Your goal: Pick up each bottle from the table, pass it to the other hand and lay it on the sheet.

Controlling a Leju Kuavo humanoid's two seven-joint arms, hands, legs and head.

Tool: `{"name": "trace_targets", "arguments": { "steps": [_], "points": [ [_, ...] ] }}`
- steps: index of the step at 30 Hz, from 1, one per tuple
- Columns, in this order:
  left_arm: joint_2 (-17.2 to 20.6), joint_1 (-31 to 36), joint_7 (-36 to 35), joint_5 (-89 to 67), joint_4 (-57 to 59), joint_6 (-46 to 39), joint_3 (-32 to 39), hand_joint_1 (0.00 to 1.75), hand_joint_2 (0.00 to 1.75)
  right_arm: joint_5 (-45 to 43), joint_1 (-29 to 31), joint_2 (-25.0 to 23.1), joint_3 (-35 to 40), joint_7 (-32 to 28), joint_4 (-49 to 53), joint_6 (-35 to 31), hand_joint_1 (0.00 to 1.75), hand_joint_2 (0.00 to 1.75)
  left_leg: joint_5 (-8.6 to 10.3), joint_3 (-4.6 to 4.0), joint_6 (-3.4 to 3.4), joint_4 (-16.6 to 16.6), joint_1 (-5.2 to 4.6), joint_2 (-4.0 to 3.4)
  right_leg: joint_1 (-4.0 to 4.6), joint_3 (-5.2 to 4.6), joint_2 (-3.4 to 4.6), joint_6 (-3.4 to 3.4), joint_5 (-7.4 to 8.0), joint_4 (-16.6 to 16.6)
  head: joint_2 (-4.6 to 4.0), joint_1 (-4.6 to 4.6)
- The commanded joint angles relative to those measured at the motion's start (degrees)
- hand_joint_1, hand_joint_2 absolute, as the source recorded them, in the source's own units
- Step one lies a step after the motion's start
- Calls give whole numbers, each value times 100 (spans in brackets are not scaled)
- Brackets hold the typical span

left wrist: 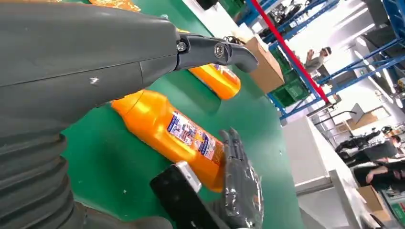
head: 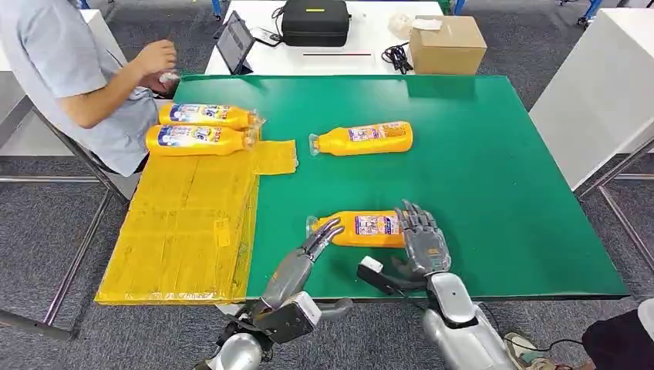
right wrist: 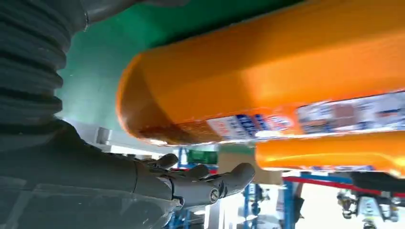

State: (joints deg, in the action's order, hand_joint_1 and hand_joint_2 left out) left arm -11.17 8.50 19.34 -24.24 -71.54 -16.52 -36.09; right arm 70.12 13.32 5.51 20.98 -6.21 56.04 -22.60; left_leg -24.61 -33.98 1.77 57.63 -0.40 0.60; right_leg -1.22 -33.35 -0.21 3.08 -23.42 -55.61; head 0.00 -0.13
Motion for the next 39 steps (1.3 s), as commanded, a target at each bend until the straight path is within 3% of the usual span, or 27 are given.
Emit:
{"name": "trace_targets", "arguments": {
  "steps": [1, 8, 12, 17, 39],
  "points": [
    [119, 184, -71, -30, 260, 82, -123, 0, 175, -170, 46, 165, 393, 34, 132, 237, 0, 175, -3, 9, -7, -2, 3, -2, 3, 9, 0, -9, -3, 3, 0, -2],
    [209, 375, -308, -234, 376, 307, -235, 0, 175, -1415, 176, 262, 432, -487, 707, 1113, 0, 175, -9, 8, -12, 3, 6, -9, 6, 9, 6, -15, -5, 0, 0, -2],
    [206, 512, -420, -263, 479, 419, -144, 0, 175, -1362, 420, 474, 630, -343, 663, 1406, 0, 175, -2, -1, -7, 0, 0, -7, 1, 0, 5, -9, 0, -2, 0, -2],
    [148, 595, -507, -187, 623, 713, -185, 0, 175, -1979, 783, 611, 636, -344, 466, 2007, 0, 175, -6, 5, -13, 4, 6, -14, 7, 6, 11, -16, 0, -1, 0, -2],
    [39, 589, -563, 125, 824, 857, -174, 0, 175, -1600, 965, 754, 1063, 92, 307, 1778, 0, 175, -7, 6, -11, 1, 6, -11, 7, 10, 10, -14, -1, 3, 0, -2]
  ]
}}
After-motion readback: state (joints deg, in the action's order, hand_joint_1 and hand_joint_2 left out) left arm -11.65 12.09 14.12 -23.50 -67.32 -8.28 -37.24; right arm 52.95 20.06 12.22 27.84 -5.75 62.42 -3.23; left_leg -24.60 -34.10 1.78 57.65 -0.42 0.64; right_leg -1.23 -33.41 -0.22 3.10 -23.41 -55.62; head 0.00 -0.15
